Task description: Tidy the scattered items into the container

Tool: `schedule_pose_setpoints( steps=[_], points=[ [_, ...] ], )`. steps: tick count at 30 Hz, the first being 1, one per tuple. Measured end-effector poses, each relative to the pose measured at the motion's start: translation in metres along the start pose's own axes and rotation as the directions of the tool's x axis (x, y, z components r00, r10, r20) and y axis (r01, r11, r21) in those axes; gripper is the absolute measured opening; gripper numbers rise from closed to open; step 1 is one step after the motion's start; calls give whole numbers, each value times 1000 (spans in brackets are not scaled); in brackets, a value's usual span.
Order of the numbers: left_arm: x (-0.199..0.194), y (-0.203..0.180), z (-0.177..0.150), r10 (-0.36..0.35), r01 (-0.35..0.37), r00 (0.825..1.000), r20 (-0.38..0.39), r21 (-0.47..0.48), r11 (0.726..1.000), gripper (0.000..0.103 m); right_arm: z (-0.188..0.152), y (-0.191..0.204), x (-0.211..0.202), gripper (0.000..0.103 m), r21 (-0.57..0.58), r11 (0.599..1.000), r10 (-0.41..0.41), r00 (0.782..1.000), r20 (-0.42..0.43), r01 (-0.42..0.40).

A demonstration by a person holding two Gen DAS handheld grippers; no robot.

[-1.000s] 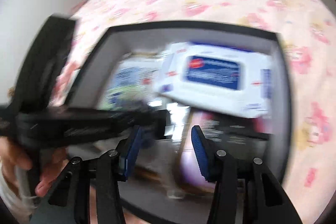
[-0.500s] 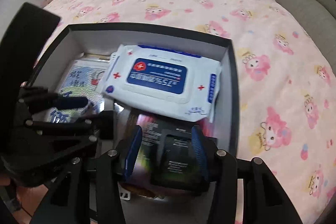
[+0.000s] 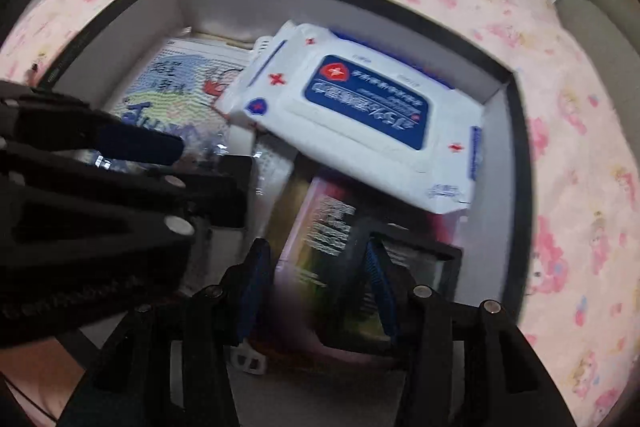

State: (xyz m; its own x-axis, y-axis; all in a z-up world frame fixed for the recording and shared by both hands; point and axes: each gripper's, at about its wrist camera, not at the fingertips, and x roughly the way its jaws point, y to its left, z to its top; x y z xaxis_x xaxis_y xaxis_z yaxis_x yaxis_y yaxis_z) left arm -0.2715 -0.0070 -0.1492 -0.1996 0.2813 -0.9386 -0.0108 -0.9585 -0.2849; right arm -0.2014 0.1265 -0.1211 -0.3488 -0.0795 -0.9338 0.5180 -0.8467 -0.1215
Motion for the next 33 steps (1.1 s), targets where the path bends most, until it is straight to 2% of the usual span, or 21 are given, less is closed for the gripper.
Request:
schedule_pose_setpoints(
  steps=[3, 7, 10, 12, 14, 16, 19, 22, 27, 29, 33],
  points=[
    [-12, 27, -8, -16, 16, 1000, 10, -14, 1000, 42, 3, 1, -5, 46, 7, 997, 74, 997, 15, -75],
    [-12, 25, -13, -57, 58, 998, -9, 15, 998, 44, 2, -2, -10, 46, 24, 979, 204, 979, 27, -204],
    [-23, 22, -17, -13, 13, 1000, -11, 58, 998, 46, 1, -3, -16, 46, 14, 967, 253, 967, 27, -254],
    [-23, 21, -19, 4, -3, 1000, -9, 68, 998, 46, 1, -6, -18, 46, 15, 977, 212, 977, 27, -212],
    [-21, 24, -17, 3, -3, 1000, -6, 69, 998, 44, 0, -13, -22, 46, 27, 991, 132, 991, 32, -133],
    [-13, 16, -14, 9, -9, 1000, 1, 72, 997, 44, 0, -21, -25, 46, 49, 995, 89, 995, 37, -91],
    [-3, -7, -20, 41, -42, 999, 4, 82, 996, 44, 1, -24, -23, 46, 60, 995, 83, 996, 35, -85],
    [6, -20, -12, 77, -77, 997, 4, 98, 992, 44, 3, -23, -21, 46, 37, 996, 76, 997, 31, -77],
    [2, -19, -16, 0, 2, 1000, -21, 89, 996, 51, -1, -33, -31, 47, 31, 999, 28, 998, 53, -30],
    [-2, -18, -19, 4, -2, 1000, -15, 94, 996, 52, -2, -38, -35, 53, 27, 999, 16, 998, 65, -18],
    [-8, -5, -28, 25, -24, 1000, -17, 96, 995, 52, -2, -37, -39, 53, 0, 1000, -26, 997, 73, 26]
  ],
)
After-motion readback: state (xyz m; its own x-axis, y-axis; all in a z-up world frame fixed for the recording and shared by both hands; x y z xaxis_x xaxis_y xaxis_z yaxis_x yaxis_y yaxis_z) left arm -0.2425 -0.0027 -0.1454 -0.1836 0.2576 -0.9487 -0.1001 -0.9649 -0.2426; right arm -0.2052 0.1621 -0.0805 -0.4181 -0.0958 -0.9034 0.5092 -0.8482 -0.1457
